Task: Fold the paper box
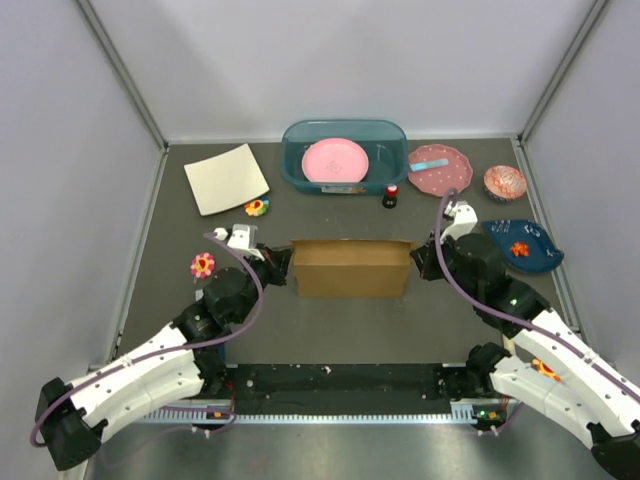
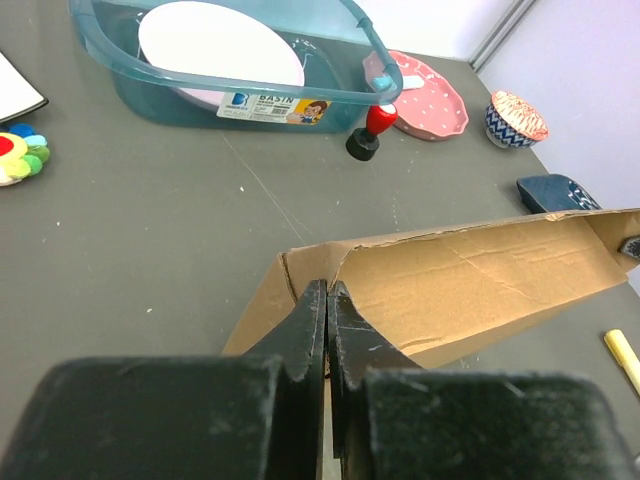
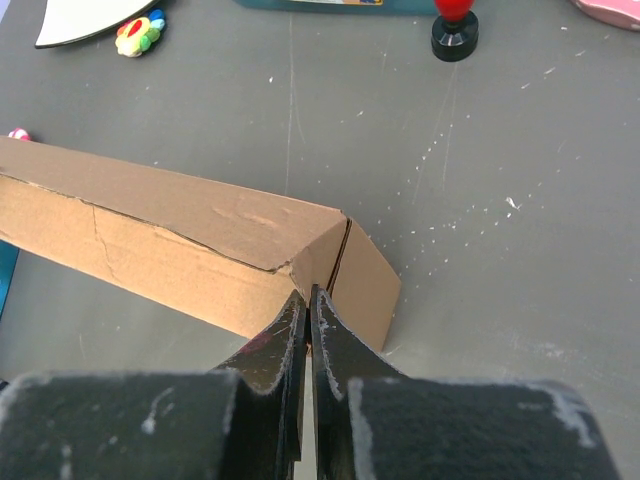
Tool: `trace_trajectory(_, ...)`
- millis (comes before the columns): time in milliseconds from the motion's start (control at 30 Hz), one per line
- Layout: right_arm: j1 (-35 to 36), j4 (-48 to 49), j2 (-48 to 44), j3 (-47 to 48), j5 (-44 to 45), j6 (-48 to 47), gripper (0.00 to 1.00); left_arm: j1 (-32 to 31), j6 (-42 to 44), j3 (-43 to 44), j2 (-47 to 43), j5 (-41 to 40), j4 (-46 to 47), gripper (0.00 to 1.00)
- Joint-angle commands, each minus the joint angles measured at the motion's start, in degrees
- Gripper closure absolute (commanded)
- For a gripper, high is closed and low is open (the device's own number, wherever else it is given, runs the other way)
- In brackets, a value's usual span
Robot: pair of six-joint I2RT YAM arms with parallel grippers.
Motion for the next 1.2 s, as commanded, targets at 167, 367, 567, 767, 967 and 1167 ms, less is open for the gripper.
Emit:
trace_trajectory(167, 0.76, -2.77, -0.46, -1.32, -0.2, -0.11, 1.0, -2.57, -0.48, -4.56, 4.87, -0.13, -5.48, 1.0)
trace_trajectory(367, 0.76, -2.77, -0.54, -1.84, -0.29, -0.02, 1.0, -4.5, -2.15, -5.79, 6.37, -0.39, -4.16, 1.0)
trace_trajectory(567, 0.76, -3.38, -1.51, 0.87, 0.5, -0.02, 0.82, -4.77, -2.41, -5.01, 4.7, -1.97, -5.03, 1.0)
trace_trajectory(767, 0.67, -4.0, -0.81, 5.36, 1.64, -1.42, 0.7, -4.77, -2.68, -1.4, 5.57, -2.76, -8.55, 1.0)
trace_trajectory(967, 0.76, -4.0, 0.86, 7.56, 3.58, -2.92, 0.69, -4.77, -2.85, 0.09, 6.89, -2.68, -9.17, 1.0)
trace_trajectory(1167, 0.76, -3.74, 2.18, 7.56, 5.07, -3.8, 0.79, -4.77, -2.5, 0.62, 7.25, -2.32, -9.26, 1.0)
